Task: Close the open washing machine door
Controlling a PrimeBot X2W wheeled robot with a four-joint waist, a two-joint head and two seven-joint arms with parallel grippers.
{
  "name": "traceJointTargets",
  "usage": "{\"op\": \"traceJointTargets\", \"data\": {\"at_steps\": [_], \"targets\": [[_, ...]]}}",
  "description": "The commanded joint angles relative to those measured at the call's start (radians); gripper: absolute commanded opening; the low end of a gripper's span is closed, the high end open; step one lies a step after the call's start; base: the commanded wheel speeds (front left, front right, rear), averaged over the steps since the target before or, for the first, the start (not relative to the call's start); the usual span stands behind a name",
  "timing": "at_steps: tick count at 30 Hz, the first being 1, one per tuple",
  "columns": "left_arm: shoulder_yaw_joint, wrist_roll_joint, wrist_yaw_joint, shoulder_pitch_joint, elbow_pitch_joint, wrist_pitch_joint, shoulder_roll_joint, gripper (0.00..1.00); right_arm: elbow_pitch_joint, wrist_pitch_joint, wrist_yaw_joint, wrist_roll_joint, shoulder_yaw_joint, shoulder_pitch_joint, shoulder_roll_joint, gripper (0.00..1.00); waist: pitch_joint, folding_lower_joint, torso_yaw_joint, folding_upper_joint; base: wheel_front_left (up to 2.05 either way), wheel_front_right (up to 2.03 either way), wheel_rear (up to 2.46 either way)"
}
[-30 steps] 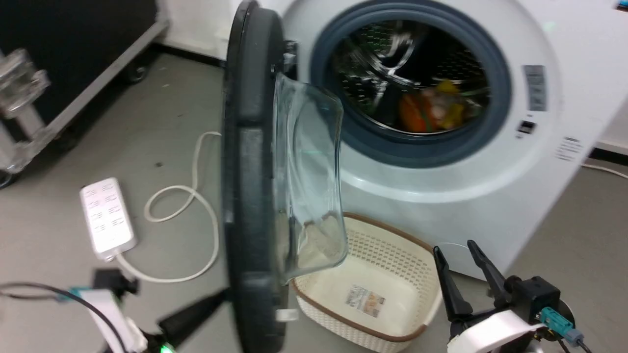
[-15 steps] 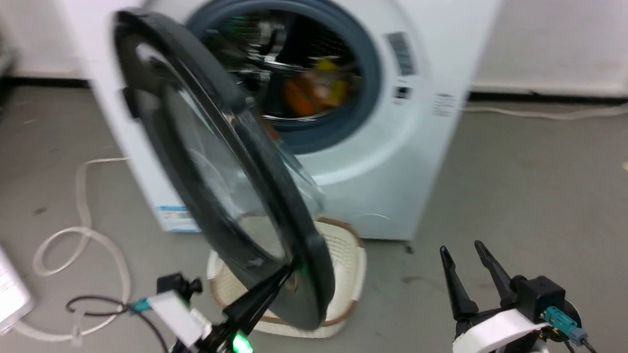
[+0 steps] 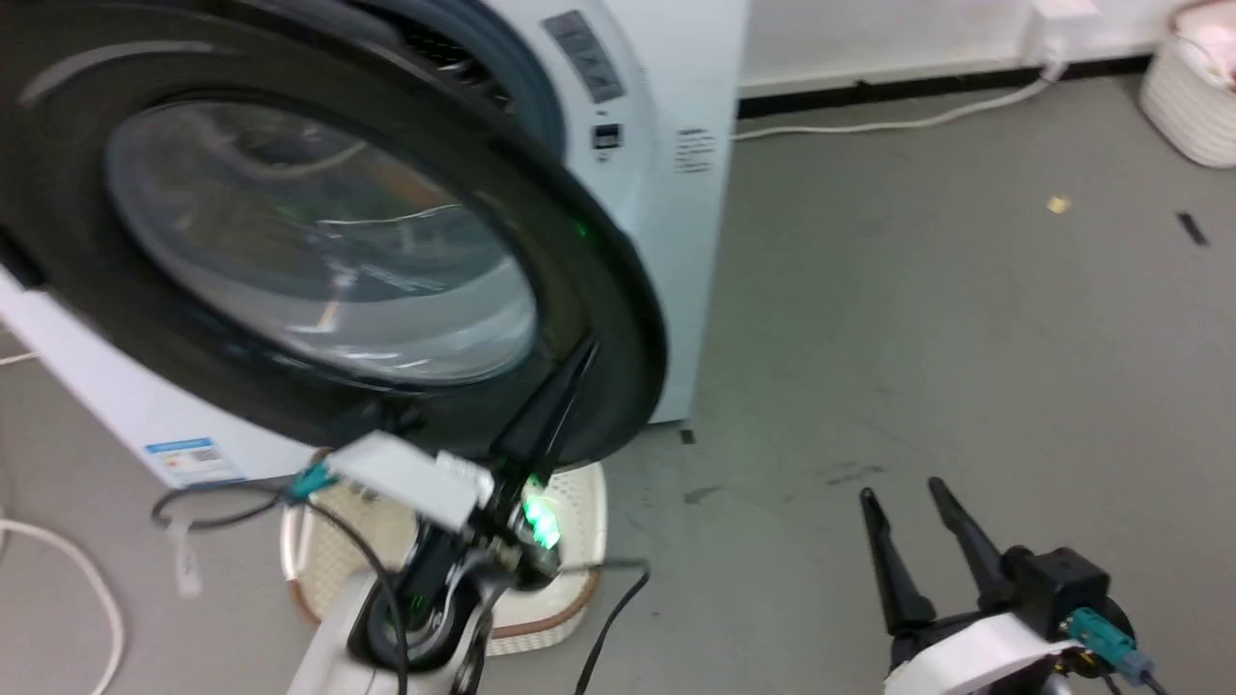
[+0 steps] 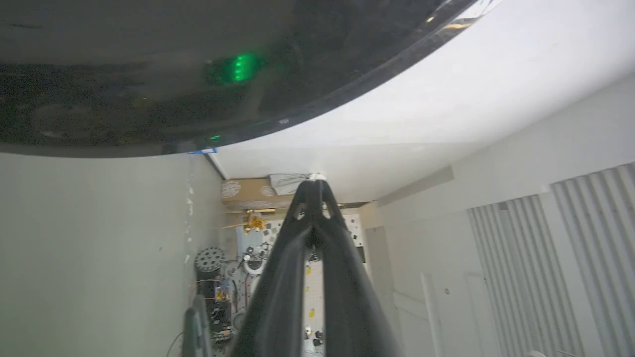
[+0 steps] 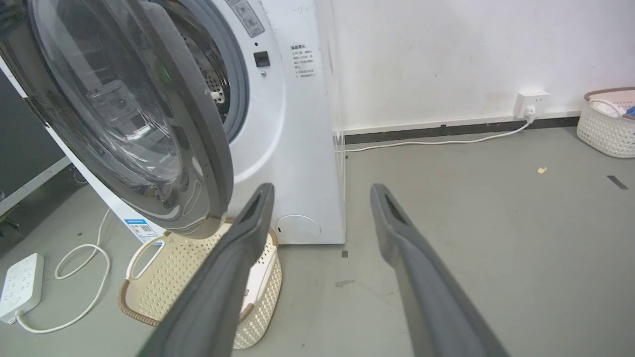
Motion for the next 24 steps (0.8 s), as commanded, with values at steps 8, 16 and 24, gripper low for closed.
{"op": "traceJointTargets", "data": {"at_steps": [8,16,24], "targets": [[-0.005,0.433,-0.005,0.173,-0.086,-0.186,0.152,1.0,-0.048,-0.003,0.001,-0.004,0.045,0.02,0.002,1.0,-0.071,-0.0001,0.21,-0.0001,0.0,0.0,0.0],[-0.042,1.213,0.041,0.225,-0.041,-0.495,0.322,1.0,-0.058,-0.003,0.001,-0.068,0.132,0.004,-0.003,0.0,-0.075,-0.0001,0.376,-0.0001,0.0,0.0,0.0],[0.038,1.633,0.095,0.287,-0.107,-0.495,0.206,1.0,0.053,-0.003,0.001,-0.121,0.185,-0.152,-0.112,0.0,-0.011,-0.0001,0.471,-0.0001,0.0,0.0,0.0]]}}
